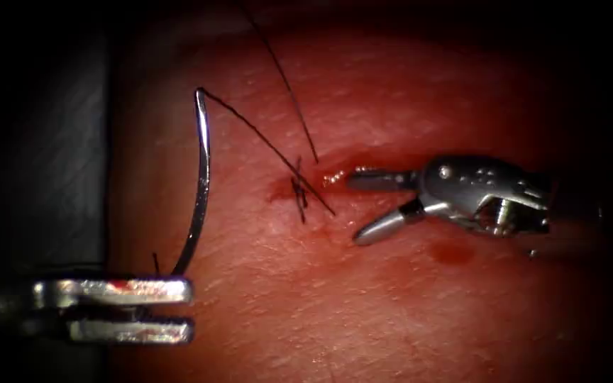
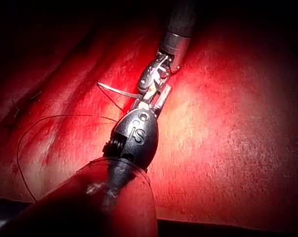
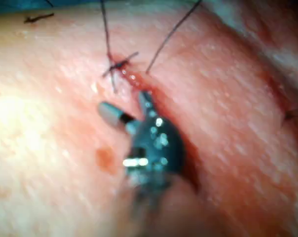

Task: Wound Closure

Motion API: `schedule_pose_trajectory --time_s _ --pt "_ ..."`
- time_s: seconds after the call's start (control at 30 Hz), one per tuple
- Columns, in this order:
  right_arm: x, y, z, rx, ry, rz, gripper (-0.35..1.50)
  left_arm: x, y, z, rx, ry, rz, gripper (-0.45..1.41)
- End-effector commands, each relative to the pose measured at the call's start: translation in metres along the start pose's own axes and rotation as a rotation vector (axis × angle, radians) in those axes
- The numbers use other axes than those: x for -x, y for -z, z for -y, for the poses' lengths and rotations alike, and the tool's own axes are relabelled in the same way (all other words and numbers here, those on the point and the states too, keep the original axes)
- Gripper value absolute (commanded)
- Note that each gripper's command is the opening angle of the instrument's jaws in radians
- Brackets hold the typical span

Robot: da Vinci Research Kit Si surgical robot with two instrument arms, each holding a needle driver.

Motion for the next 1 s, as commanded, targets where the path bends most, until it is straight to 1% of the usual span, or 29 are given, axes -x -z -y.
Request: schedule_pose_trajectory --time_s 0.03,0.17,0.33,0.53,0.7,0.87,1.0 --pt "0.0004 -0.0015 0.0007 -0.002 0.001 -0.002 0.94 0.0005 -0.0007 -0.0002 0.001 0.001 0.000 -0.45" --pt "0.0003 -0.0023 0.0009 0.006 0.013 -0.002 0.99 0.0002 -0.0006 -0.0002 0.003 -0.003 -0.002 -0.45" --pt "0.0001 -0.0026 0.0013 0.008 0.018 -0.003 0.93 0.0002 -0.0006 0.0001 0.003 -0.002 -0.002 -0.45" --pt "0.0002 -0.0035 0.0012 0.016 0.020 -0.002 0.91 0.0004 -0.0007 0.0002 0.003 -0.001 -0.002 -0.45" --pt "0.0005 -0.0041 0.0015 0.009 0.023 -0.003 0.83 0.0006 -0.0008 0.0008 0.003 0.002 -0.002 -0.45" --pt "0.0003 -0.0043 0.0020 0.003 0.023 -0.005 0.69 0.0012 -0.0009 0.0016 -0.001 0.005 -0.005 -0.45" --pt "0.0001 -0.0040 0.0019 0.002 0.021 -0.005 0.67 0.0018 -0.0009 0.0019 -0.003 0.005 -0.008 -0.45"
